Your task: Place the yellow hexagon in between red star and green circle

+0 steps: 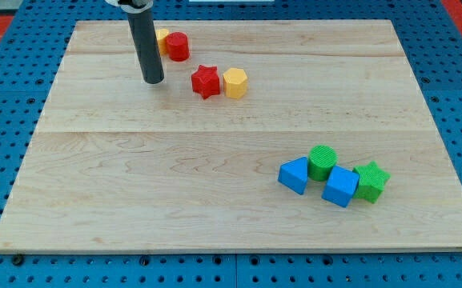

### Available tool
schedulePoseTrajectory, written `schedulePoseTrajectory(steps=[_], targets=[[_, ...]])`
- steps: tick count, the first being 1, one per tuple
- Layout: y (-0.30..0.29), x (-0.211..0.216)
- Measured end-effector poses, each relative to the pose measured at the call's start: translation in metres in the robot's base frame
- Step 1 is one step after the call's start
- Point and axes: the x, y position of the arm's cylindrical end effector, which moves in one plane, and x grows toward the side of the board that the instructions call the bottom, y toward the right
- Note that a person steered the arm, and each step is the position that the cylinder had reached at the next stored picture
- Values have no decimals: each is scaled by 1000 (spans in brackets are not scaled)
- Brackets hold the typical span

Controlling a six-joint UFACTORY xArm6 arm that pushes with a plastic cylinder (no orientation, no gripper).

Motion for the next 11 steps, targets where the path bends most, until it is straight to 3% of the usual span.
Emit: schedulePoseTrajectory(steps=[2,5,6,7,8,9,11], targets=[[232,0],[205,12],[196,47],[225,96],[230,88],[174,60],[235,119]])
